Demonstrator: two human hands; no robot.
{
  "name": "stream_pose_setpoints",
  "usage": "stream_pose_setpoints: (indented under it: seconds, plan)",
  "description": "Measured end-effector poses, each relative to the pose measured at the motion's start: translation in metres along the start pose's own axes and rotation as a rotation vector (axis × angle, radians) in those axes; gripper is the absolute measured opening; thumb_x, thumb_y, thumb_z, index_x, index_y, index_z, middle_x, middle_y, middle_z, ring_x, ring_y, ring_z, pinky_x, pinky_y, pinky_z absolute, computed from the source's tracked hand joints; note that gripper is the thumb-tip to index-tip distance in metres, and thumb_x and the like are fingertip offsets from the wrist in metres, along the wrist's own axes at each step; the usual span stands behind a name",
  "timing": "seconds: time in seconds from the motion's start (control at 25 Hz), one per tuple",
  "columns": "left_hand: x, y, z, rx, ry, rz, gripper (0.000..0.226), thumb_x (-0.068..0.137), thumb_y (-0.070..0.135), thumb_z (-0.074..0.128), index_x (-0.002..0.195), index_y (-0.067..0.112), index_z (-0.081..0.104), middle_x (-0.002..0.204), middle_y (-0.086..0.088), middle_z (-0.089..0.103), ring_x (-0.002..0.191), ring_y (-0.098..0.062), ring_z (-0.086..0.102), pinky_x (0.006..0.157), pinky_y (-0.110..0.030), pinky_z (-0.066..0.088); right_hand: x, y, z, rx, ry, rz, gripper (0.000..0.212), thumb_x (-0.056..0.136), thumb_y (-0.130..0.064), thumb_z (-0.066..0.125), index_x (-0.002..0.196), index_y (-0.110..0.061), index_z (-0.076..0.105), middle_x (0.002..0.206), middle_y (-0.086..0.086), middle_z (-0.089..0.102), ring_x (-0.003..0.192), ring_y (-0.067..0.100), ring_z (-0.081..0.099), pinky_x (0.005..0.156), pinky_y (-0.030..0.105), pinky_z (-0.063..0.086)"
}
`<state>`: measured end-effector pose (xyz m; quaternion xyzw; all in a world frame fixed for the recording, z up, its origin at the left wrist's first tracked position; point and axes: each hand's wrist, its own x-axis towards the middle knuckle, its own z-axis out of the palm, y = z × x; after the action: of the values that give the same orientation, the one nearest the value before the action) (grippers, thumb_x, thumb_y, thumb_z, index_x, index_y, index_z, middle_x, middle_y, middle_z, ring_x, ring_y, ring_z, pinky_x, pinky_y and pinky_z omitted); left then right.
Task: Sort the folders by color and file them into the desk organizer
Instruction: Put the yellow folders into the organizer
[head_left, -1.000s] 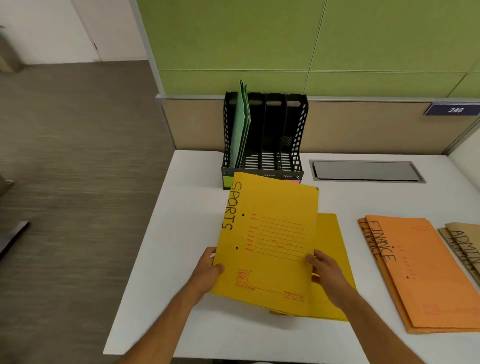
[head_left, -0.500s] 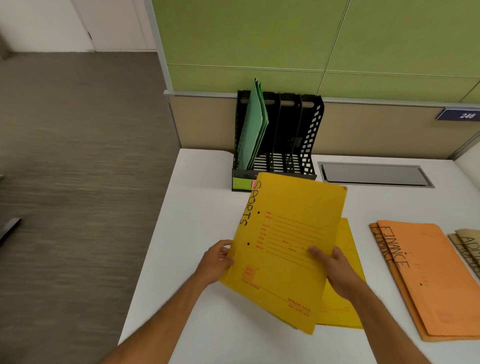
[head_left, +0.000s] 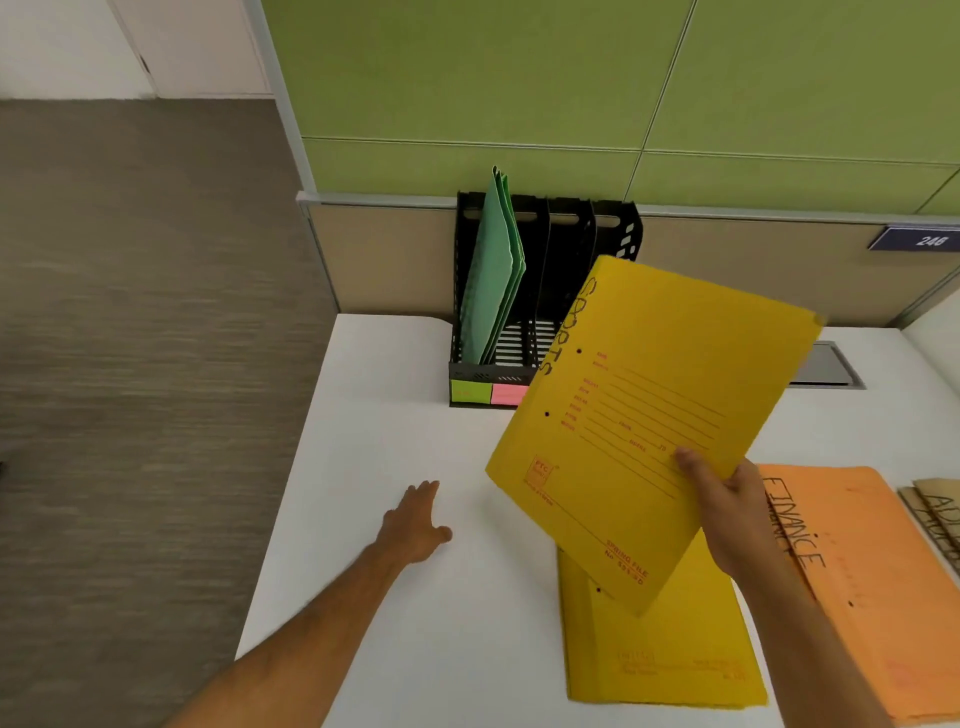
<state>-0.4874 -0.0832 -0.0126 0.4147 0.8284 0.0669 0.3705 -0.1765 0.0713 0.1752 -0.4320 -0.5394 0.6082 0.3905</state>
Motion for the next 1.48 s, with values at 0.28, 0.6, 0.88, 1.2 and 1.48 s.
stream_pose_setpoints:
  seconds: [0.28, 0.6, 0.88, 1.2, 1.48]
  plan:
    - [0.047, -0.004, -0.001, 0.262, -0.12, 0.012, 0.133, 0.076, 0.058, 0.076, 0.157, 0.018, -0.022, 0.16, -0.006, -0.037, 0.151, -0.032, -0.026, 0.122, -0.056, 0.003, 0.054, -0.024, 0.036, -0.123, 0.148, -0.14, 0.027, 0.097, -0.029, 0.057, 0.096, -0.054, 0.066, 0.095, -0.028, 0.072, 0.097, 0.006, 0.068, 0.082, 0.036, 0.055]
    - [0.07, -0.015, -0.008, 0.341, -0.159, 0.055, 0.161, 0.05, 0.084, 0.074, 0.146, 0.025, -0.04, 0.148, -0.007, -0.054, 0.139, -0.034, -0.045, 0.116, -0.062, -0.016, 0.102, -0.024, 0.076, -0.084, 0.385, -0.203, 0.013, 0.098, -0.026, 0.059, 0.096, -0.036, 0.065, 0.094, -0.023, 0.07, 0.09, -0.004, 0.068, 0.079, 0.027, 0.055]
    - [0.066, -0.014, -0.008, 0.323, -0.181, 0.046, 0.159, 0.05, 0.083, 0.075, 0.136, 0.029, -0.048, 0.146, -0.005, -0.057, 0.137, -0.033, -0.048, 0.116, -0.062, -0.017, 0.175, -0.036, 0.138, -0.127, 0.401, -0.297, 0.009, 0.099, -0.027, 0.056, 0.092, -0.025, 0.061, 0.084, -0.013, 0.064, 0.072, -0.009, 0.061, 0.063, 0.014, 0.05]
    - [0.065, -0.012, -0.01, 0.311, -0.204, 0.049, 0.161, 0.051, 0.082, 0.075, 0.146, 0.025, -0.042, 0.146, -0.006, -0.057, 0.136, -0.033, -0.049, 0.115, -0.062, -0.018, 0.227, -0.007, 0.216, -0.425, 0.316, -0.387, 0.033, 0.105, -0.035, 0.04, 0.094, -0.01, 0.057, 0.062, -0.015, 0.044, 0.044, 0.0, 0.044, 0.042, 0.015, 0.031]
    - [0.067, -0.014, -0.009, 0.304, -0.205, 0.057, 0.161, 0.051, 0.083, 0.075, 0.145, 0.026, -0.043, 0.147, -0.006, -0.056, 0.137, -0.034, -0.048, 0.116, -0.063, -0.017, 0.236, 0.03, 0.244, -0.636, 0.202, -0.417, 0.04, 0.105, -0.026, 0.038, 0.142, -0.012, 0.04, 0.073, -0.005, 0.059, 0.054, 0.014, 0.059, 0.047, 0.03, 0.052]
